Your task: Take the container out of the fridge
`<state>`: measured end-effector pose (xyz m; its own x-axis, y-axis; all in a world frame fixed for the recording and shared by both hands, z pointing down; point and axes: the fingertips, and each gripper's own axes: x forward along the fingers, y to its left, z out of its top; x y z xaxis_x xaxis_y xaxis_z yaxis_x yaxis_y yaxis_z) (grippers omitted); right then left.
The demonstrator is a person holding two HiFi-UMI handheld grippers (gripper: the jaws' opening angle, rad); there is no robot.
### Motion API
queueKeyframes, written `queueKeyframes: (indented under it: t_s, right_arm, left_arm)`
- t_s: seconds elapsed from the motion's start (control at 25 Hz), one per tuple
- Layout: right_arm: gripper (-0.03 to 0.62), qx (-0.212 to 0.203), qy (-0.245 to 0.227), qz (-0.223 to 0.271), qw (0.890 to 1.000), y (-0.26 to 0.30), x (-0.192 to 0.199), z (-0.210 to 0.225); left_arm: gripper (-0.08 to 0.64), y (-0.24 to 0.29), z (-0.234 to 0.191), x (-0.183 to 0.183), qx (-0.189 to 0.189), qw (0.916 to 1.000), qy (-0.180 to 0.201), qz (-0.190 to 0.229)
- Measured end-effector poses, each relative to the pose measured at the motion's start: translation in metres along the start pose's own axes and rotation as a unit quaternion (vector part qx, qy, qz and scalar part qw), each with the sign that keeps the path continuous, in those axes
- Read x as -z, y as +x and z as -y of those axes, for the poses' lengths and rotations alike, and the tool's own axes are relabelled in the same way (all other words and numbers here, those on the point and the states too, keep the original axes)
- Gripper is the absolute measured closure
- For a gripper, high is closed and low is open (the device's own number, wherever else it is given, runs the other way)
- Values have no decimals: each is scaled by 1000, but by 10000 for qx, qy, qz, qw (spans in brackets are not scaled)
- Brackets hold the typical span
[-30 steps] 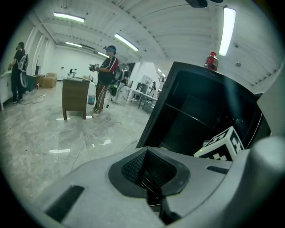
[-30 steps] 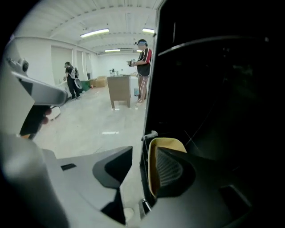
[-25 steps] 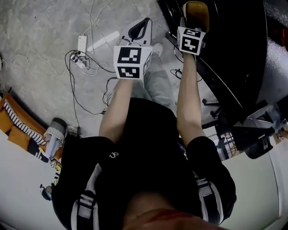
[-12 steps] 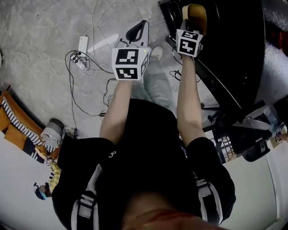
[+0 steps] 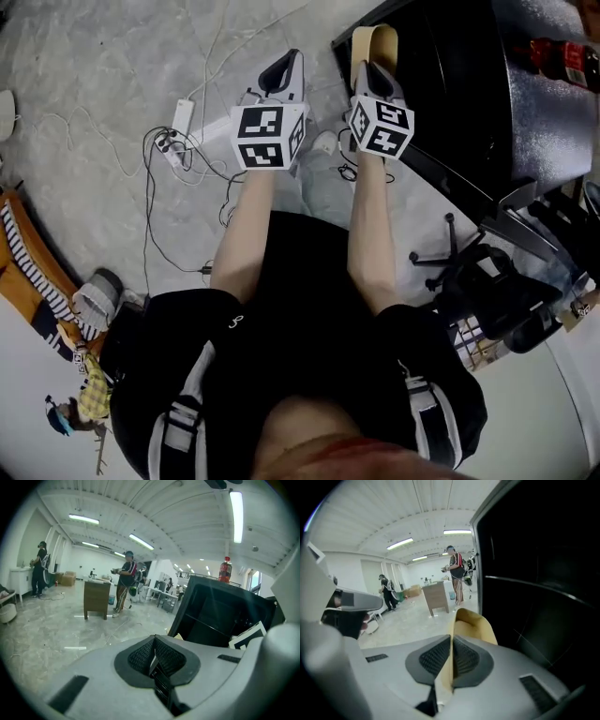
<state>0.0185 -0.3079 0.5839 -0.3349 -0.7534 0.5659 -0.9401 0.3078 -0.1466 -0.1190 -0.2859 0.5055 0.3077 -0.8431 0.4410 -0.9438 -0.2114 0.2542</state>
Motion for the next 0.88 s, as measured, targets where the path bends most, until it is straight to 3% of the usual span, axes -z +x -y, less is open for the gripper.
queueKeyframes:
  t_s: [0.28, 0.52, 0.72, 0.88]
  right_arm:
    - [569, -672, 232, 1037, 9921, -58, -79, -48]
    - [569, -1164, 36, 1999, 9729, -101, -164, -79]
    - [570, -1288, -232, 2686, 9543, -140, -221, -92]
    - [571, -1173, -419, 2959, 9471, -155, -246, -89]
  left_arm:
    - [552, -53, -3, -78, -168, 9960, 178, 856]
    - [552, -92, 1, -143, -210, 9860, 401, 1602]
    - [552, -121, 11, -187, -206, 9745, 549, 2164]
    - [552, -131, 16, -207, -211, 9682, 650, 2405]
